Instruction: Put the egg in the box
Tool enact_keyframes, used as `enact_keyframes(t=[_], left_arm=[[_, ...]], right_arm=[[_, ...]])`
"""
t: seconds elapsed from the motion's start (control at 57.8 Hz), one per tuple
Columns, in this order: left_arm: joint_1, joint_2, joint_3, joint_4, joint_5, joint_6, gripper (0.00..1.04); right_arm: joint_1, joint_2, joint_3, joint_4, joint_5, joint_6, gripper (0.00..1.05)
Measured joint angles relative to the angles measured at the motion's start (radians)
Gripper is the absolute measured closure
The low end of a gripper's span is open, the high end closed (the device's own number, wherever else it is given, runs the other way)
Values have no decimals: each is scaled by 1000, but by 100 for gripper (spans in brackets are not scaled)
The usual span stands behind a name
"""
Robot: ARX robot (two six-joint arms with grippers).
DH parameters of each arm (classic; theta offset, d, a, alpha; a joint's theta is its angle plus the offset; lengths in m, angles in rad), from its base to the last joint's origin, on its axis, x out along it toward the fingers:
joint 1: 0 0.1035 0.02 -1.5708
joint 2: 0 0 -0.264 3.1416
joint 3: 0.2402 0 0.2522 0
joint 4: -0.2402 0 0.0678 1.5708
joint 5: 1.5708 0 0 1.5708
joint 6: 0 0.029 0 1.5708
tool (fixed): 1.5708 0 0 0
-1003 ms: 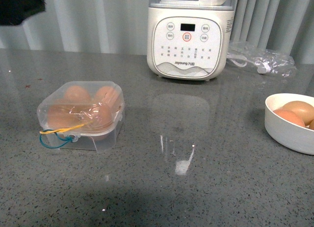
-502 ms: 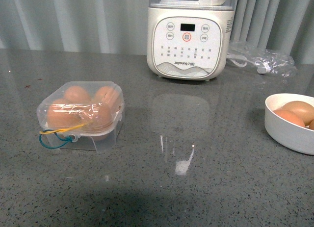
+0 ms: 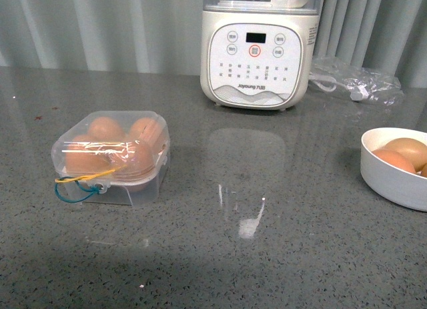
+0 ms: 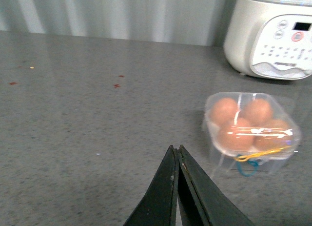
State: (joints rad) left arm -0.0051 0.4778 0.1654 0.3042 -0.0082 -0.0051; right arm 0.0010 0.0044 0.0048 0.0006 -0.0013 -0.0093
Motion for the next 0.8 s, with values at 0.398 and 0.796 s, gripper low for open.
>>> enact_keyframes(t=[0.398,0.796], left_arm=[[4,-168,-106,-55,7,0,101],[4,-295,-137,-116,6,1,101]], right_arm=[[0,0,0,0,0,0,7],[0,0,0,0,0,0,7]])
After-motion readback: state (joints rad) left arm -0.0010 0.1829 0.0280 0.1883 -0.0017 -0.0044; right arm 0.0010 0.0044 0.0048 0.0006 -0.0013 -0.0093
